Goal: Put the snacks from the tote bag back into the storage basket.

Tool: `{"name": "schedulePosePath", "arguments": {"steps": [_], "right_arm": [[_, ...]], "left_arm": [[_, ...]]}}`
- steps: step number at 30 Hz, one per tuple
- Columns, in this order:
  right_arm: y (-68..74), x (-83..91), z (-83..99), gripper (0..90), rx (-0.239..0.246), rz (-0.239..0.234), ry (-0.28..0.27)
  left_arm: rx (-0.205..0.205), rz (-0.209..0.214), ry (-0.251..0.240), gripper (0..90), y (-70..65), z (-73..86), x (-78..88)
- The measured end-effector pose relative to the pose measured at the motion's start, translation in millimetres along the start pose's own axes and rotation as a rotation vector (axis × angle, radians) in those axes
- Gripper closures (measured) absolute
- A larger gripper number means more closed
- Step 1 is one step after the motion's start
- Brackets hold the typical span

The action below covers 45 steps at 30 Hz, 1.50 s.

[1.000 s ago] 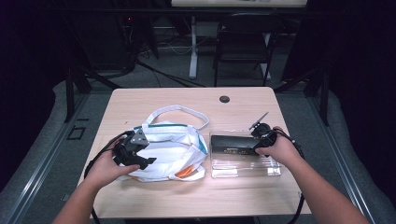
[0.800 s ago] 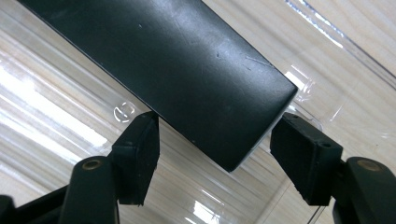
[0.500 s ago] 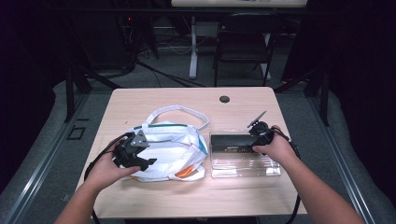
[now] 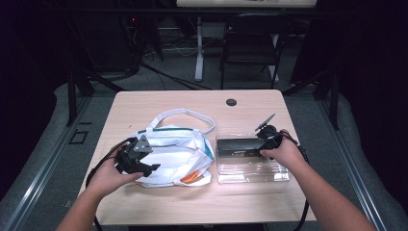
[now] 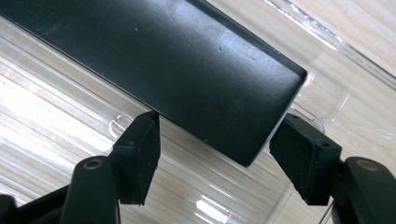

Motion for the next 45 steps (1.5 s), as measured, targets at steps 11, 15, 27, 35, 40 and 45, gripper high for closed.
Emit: {"name": "schedulePosePath", "arguments": {"steps": [11,15,27,35,40,45], "right_arm": [[3.3,0.9,0.0,35.1,-0.020,-0.014,0.009],[3.9,2.2,-1.0,35.1,0.012,-0.014,0.029],[3.7,18.1,3.9,36.1,0.005,-0.002,-0.026],[6.0,44.0,4.9,37.8,0.055,0.000,-0.086],[14.9,50.9,7.1,38.6,0.067,-0.013,-0.125],[23.5,57.6,8.7,39.7,0.093,-0.034,-0.155]], "left_arm": [[0.009,-0.007,-0.007,38.1,0.9,0.7,2.4],[0.006,-0.010,-0.008,38.1,1.2,0.8,2.8],[0.012,-0.020,-0.014,38.1,0.8,0.9,6.5],[0.019,-0.018,-0.017,38.1,0.4,1.3,6.5],[0.022,-0.017,-0.018,38.3,0.6,1.7,6.2],[0.022,-0.017,-0.016,38.4,0.1,2.6,5.2]]}}
Point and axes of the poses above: each handheld gripper's, and its own axes: x roughly backward along the jaws, z roughly out of its underside, y roughly to its left, the point moved 2 cm from there along -x, roughly forward along the jaws, and after that the axes turned 14 degrees about z, right-handed, at the moved point
